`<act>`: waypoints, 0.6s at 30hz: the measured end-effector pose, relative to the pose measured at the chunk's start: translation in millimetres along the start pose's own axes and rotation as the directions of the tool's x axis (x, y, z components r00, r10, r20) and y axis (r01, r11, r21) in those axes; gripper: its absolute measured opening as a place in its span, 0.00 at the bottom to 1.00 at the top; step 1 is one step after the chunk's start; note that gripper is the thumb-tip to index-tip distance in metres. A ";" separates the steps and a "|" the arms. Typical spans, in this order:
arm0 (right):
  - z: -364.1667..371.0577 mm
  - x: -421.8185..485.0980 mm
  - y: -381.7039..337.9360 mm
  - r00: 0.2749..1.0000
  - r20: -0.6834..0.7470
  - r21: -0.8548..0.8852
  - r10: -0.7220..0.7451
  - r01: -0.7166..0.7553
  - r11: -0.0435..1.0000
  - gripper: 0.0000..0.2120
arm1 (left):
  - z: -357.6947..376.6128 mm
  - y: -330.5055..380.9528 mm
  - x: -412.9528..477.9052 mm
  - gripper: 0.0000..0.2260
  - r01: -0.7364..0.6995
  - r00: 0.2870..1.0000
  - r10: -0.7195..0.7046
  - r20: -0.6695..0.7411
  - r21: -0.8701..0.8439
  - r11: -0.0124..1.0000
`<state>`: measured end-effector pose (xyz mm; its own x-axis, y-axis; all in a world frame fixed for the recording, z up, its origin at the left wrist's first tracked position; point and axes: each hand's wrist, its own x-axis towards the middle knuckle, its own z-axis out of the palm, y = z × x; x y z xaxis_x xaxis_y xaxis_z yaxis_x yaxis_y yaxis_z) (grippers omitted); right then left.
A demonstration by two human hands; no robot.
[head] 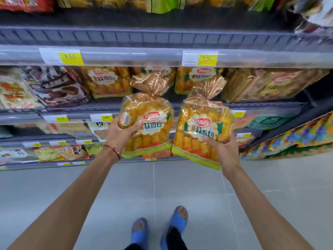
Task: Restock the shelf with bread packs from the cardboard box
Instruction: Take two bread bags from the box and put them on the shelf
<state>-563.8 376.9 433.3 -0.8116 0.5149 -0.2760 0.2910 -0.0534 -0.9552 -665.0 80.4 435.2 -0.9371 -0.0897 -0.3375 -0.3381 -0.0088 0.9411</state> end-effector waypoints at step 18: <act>15.0 111.0 -58.3 0.983 0.091 0.001 -0.162 0.162 0.987 0.30 | 36.1 66.1 84.2 0.40 -0.079 0.994 0.087 0.062 -0.122 0.989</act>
<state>-678.5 424.4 456.7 -0.8906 0.4369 -0.1264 0.1549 0.0301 -0.9875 -769.4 108.2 468.2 -0.9666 -0.0277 -0.2548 -0.2496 -0.1228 0.9605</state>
